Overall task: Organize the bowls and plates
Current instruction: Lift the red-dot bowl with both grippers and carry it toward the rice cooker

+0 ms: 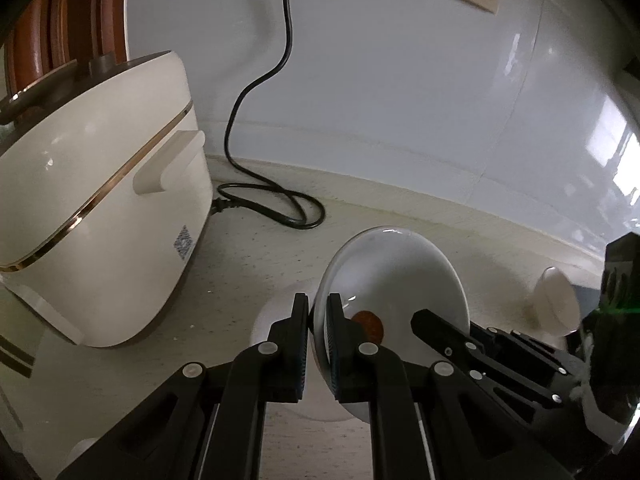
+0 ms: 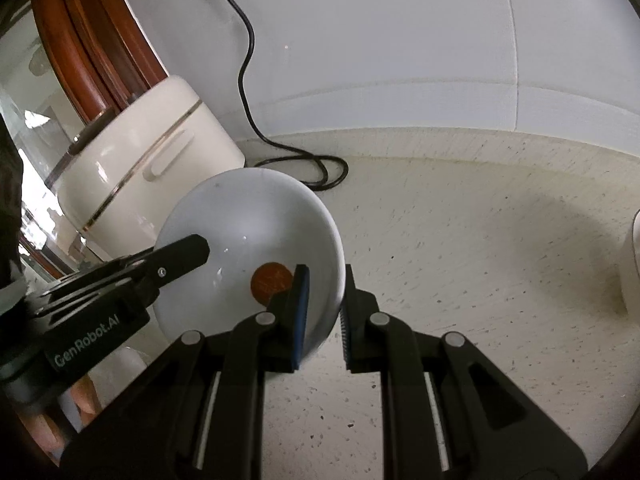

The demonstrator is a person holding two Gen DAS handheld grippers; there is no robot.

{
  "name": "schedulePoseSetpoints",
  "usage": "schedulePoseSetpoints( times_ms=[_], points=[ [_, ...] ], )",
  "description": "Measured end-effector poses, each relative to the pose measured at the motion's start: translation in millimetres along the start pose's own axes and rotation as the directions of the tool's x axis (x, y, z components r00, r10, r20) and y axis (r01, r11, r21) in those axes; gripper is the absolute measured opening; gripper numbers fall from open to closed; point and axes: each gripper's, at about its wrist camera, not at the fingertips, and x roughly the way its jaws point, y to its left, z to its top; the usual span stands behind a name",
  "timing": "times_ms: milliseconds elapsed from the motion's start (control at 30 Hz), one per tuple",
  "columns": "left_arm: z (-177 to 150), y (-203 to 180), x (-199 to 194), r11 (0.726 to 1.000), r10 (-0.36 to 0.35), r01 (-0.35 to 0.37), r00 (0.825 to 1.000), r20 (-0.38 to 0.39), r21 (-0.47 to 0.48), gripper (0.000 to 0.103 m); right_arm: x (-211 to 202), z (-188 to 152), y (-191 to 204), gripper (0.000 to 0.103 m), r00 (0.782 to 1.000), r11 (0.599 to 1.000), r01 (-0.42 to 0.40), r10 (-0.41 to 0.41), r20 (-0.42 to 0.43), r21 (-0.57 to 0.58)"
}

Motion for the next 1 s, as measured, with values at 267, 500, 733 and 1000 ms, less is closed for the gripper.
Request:
schedulePoseSetpoints(
  times_ms=[267,500,733,1000],
  points=[
    [-4.1,4.8,16.1,0.998,0.056,-0.056,0.997,-0.05,0.006,0.009,14.5,-3.8,3.3,0.017,1.0,1.0,0.011,-0.011,-0.027,-0.018],
    [-6.8,9.6,24.5,0.997,0.074,-0.074,0.994,-0.075,-0.002,0.009,28.2,-5.8,10.5,0.018,0.998,0.997,0.051,-0.053,-0.036,-0.053],
    [-9.6,7.5,30.5,0.996,0.09,-0.089,0.99,-0.106,0.007,0.009,40.4,-10.3,18.1,0.018,0.99,0.986,0.127,-0.132,-0.042,-0.104],
    [-10.3,6.0,37.7,0.996,0.086,-0.085,0.988,-0.128,0.015,0.018,43.1,-11.8,21.3,0.018,0.986,0.978,0.159,-0.164,-0.03,-0.137]
  ],
)
